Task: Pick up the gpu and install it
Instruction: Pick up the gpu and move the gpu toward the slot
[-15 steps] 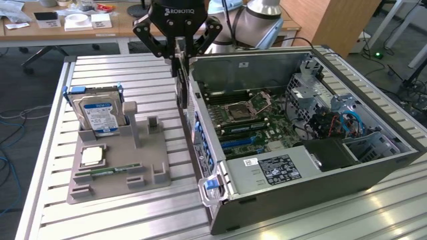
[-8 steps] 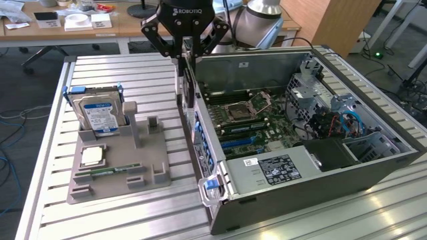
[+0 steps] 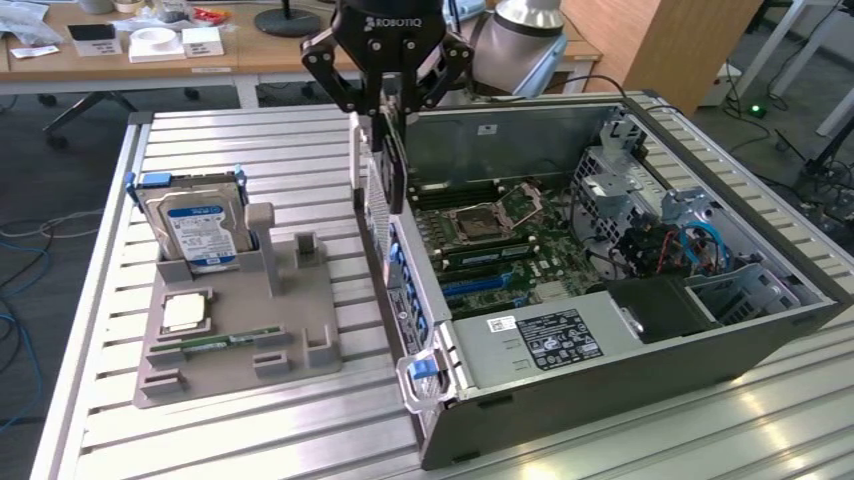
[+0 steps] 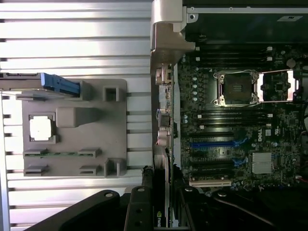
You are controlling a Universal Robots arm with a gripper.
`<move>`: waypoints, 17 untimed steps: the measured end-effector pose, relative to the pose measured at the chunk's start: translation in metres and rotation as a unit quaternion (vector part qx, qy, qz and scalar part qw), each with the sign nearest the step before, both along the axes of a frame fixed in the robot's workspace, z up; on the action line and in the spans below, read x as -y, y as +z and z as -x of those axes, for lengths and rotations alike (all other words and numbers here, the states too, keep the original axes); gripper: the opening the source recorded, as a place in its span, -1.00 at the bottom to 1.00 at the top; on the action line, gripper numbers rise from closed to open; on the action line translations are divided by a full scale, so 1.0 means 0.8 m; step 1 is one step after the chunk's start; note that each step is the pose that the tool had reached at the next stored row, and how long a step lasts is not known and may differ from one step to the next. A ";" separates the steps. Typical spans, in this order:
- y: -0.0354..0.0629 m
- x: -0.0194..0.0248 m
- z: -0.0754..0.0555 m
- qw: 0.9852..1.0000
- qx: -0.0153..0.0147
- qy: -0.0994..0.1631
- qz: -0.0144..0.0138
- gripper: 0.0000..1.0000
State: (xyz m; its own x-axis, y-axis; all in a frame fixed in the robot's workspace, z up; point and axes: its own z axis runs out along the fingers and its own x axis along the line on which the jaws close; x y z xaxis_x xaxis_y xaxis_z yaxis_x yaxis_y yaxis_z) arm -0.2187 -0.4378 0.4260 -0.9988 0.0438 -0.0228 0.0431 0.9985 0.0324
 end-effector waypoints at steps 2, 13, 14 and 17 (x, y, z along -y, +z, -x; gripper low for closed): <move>0.000 0.0000 -0.004 1.000 0.000 0.000 0.000 -0.47; 0.000 0.0000 -0.027 1.000 0.000 0.000 0.000 -0.47; 0.000 -0.0001 -0.029 1.000 0.000 0.000 0.000 -0.47; 0.000 -0.0001 -0.035 1.000 0.000 0.000 0.000 -0.47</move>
